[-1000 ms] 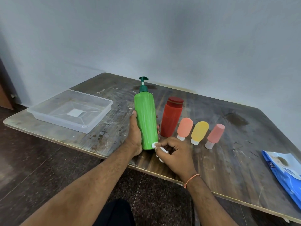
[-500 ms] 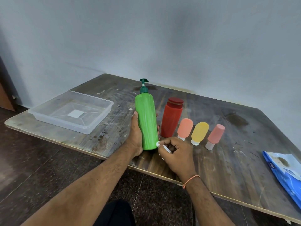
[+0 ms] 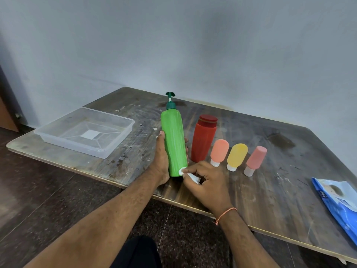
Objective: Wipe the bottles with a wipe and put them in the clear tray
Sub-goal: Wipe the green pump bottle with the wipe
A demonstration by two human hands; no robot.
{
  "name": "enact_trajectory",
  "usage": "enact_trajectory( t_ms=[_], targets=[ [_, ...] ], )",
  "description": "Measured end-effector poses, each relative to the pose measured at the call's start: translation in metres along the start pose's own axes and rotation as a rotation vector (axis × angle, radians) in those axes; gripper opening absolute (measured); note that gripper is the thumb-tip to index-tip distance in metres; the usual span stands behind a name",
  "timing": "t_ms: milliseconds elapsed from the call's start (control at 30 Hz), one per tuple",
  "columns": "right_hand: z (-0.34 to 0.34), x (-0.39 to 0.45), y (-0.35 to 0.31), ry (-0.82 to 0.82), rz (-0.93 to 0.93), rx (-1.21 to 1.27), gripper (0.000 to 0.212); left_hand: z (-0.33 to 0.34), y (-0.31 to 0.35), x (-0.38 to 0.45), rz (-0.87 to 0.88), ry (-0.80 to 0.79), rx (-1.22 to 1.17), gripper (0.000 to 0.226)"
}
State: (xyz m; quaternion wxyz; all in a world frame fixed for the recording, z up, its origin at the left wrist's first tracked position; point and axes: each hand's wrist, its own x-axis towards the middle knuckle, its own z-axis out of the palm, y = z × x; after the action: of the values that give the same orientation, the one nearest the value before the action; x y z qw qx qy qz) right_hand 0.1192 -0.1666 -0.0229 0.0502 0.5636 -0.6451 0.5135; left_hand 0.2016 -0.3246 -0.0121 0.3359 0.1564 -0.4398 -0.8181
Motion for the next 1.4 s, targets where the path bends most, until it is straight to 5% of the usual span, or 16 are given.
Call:
enact_trajectory(
  t_ms=[867, 1400],
  targets=[
    [0.008, -0.004, -0.004, 0.098, -0.143, -0.330, 0.007, 0.010, -0.001, -0.009, 0.018, 0.127, 0.124, 0.097],
    [0.010, -0.005, -0.006, 0.006, -0.204, -0.281, 0.012, 0.012, -0.001, -0.011, 0.013, 0.124, 0.121, 0.094]
  ],
)
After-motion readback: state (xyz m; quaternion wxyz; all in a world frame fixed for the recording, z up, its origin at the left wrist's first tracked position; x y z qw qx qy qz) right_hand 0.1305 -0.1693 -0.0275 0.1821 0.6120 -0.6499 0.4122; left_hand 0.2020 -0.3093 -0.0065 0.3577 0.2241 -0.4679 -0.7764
